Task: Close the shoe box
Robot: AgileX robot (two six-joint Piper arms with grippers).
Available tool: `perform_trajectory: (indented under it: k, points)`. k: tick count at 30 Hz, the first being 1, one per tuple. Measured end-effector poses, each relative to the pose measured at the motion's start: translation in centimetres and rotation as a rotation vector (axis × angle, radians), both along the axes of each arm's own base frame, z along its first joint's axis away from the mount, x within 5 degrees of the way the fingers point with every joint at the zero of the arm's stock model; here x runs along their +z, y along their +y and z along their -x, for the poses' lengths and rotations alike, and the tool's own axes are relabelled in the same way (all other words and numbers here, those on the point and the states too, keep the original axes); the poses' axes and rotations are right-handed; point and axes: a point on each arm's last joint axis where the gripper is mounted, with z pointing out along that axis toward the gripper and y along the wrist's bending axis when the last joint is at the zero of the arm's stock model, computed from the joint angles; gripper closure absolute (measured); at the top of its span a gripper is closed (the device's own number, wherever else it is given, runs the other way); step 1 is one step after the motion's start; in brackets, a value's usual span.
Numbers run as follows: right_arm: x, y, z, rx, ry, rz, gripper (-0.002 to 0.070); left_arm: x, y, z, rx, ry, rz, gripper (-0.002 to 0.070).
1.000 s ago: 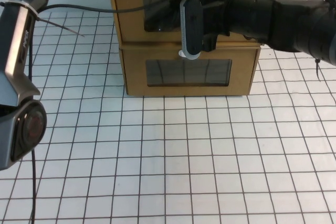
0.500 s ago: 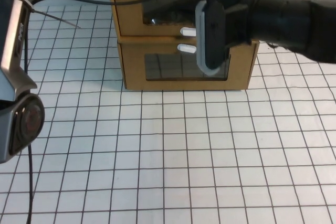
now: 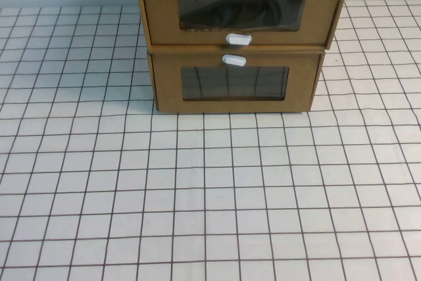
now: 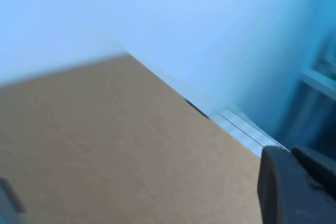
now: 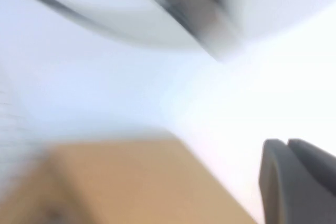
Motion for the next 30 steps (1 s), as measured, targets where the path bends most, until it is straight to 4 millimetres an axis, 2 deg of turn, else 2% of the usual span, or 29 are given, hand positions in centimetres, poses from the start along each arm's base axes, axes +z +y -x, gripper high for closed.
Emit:
perform_trajectory:
  k: [3,8,10,12,16,20,22,24,27,30]
  points:
    - [1.3,-3.4,-0.5,-0.339,0.033,-0.050,0.0691,2.8,1.6,3.1,0.097,-0.072,-0.011,0.0677]
    - [0.1,-9.0,-0.4,-0.966,0.156,0.117,0.0691,5.8,3.1,7.1,0.146,-0.149,0.009,0.0677]
    - [-0.4,-10.4,0.4,-1.115,0.209,0.150,0.0691,6.5,3.4,8.3,0.153,-0.172,0.011,0.0677]
    - [-1.0,-11.4,1.5,-1.172,0.232,0.168,0.0691,7.3,3.6,9.6,0.159,-0.198,0.014,0.0677]
    - [-2.0,-12.8,5.1,-1.134,0.232,0.164,0.0691,8.0,3.5,11.6,0.168,-0.207,-0.005,0.0677]
    - [-2.9,-15.2,9.9,-0.987,0.188,0.018,0.0691,7.4,2.7,12.7,0.146,-0.146,-0.053,0.0678]
    - [-2.6,-16.8,12.5,-0.844,0.123,-0.108,0.0691,6.9,2.0,13.5,0.110,-0.109,-0.073,0.0677]
    - [-1.6,-18.1,15.3,-0.632,0.019,-0.259,0.0691,6.2,1.4,14.4,0.072,-0.066,-0.099,0.0677]
    - [0.1,-19.2,19.0,-0.315,-0.134,-0.426,0.0691,5.1,0.9,15.9,0.045,-0.023,-0.153,0.0677]
    - [1.2,-19.5,21.1,-0.133,-0.208,-0.511,0.0691,3.6,0.8,17.5,0.048,0.013,-0.226,0.0677]
